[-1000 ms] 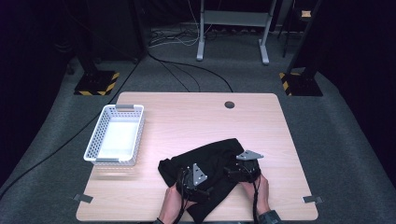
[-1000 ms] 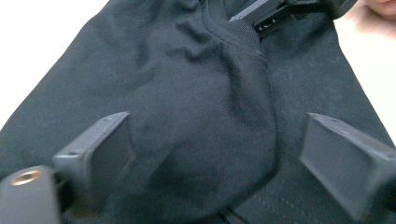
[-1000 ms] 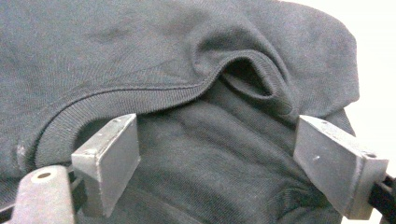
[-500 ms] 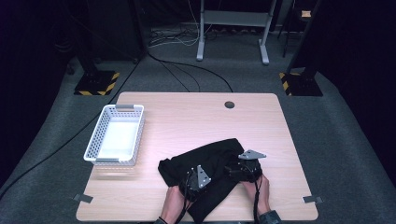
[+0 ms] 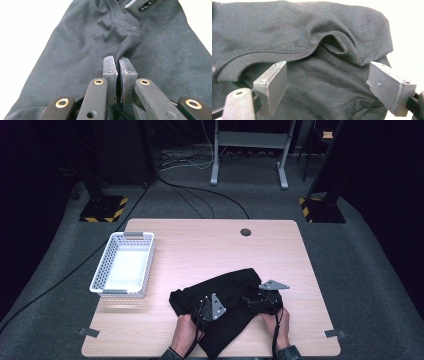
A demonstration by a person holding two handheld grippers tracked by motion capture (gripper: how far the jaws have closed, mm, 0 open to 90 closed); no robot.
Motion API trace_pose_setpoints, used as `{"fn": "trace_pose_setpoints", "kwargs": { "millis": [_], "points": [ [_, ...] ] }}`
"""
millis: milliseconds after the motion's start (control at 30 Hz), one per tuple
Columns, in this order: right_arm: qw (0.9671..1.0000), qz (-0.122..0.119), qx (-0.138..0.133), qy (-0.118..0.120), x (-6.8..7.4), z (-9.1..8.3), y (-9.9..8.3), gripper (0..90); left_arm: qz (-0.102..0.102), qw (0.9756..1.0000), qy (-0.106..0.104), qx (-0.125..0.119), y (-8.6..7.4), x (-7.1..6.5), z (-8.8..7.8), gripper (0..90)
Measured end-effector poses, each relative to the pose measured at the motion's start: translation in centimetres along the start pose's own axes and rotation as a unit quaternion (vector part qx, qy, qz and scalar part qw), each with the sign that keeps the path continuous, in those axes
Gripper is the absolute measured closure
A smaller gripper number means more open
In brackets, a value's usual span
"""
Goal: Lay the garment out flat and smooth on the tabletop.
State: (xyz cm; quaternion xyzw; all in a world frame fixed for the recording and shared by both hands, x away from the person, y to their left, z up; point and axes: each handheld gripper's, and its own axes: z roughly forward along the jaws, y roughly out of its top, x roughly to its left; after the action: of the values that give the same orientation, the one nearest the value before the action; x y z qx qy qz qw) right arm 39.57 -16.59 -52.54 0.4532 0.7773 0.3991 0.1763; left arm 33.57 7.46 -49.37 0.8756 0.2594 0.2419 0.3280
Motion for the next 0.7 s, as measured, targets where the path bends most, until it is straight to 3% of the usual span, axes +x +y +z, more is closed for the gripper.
{"fn": "trace_pose_setpoints", "kwargs": {
  "millis": [267,700],
  "points": [
    [1.0000,-0.002,0.005,0.000,0.0,0.1,0.0,16.2,-0.004,0.9998,0.005,-0.017,1.1,1.8,-0.9,85.2],
    [0.9999,-0.006,0.012,0.003,0.1,0.3,0.1,15.3,-0.009,0.9997,0.010,-0.022,2.1,4.0,-1.1,84.8]
  ]
}}
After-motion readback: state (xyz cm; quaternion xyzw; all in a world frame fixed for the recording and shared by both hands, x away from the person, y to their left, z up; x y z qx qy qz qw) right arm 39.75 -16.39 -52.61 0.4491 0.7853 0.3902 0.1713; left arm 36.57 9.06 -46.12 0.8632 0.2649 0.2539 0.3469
